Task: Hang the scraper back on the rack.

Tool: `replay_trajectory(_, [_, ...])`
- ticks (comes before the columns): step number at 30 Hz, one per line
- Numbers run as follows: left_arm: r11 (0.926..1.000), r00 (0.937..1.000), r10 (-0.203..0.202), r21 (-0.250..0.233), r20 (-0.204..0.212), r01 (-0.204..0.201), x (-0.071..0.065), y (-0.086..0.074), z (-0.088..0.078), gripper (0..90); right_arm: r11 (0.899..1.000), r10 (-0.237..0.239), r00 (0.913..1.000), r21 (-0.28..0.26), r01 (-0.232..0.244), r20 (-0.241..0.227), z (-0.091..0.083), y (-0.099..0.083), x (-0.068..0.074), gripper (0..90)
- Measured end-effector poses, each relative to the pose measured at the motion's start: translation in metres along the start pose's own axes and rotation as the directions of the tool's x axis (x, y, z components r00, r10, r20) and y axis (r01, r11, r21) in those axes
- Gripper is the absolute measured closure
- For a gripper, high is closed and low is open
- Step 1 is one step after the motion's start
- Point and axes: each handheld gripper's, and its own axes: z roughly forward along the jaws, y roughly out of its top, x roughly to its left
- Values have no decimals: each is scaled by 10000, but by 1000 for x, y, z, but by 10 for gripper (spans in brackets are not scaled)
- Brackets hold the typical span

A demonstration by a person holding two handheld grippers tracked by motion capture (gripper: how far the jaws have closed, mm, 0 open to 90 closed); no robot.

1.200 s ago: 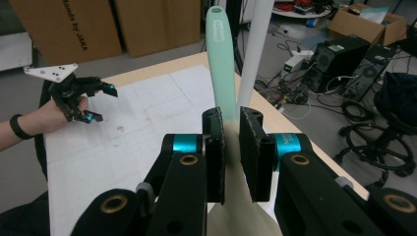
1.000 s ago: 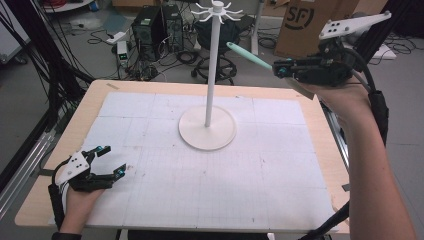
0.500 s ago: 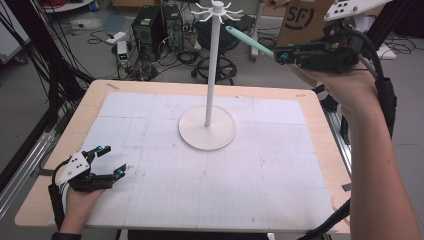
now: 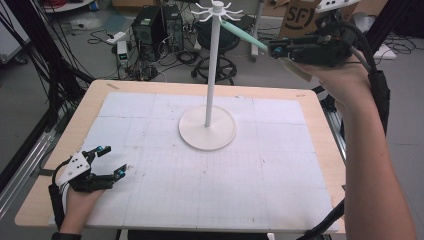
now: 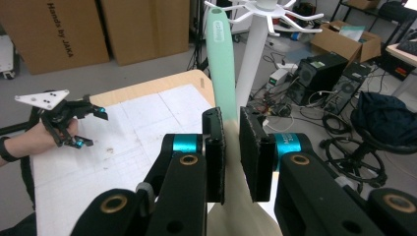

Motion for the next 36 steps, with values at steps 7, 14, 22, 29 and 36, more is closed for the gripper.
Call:
replay_trajectory(7, [10000, 10000, -3, -10, 6, 3, 0, 0, 0, 159, 10000, 15, 10000, -16, -15, 57, 2, 0, -2, 814])
replay_trajectory(14, [10000, 10000, 30, -6, 11, -30, 0, 0, 0, 159, 10000, 61, 9999, 59, -62, 158, 4, -1, -3, 814])
replay_trajectory(22, [10000, 10000, 35, -5, 16, -35, 0, 0, 0, 159, 9999, 69, 9995, 127, -73, 302, 5, -1, -5, 814])
replay_trajectory(29, [10000, 10000, 25, -4, 18, -25, 0, 0, 0, 159, 9996, 152, 9993, 240, -160, 329, 7, -2, -7, 814])
replay_trajectory(36, [10000, 10000, 48, -6, 15, -48, 0, 0, 0, 160, 9990, 221, 9992, 392, -234, 335, 11, -5, -8, 814])
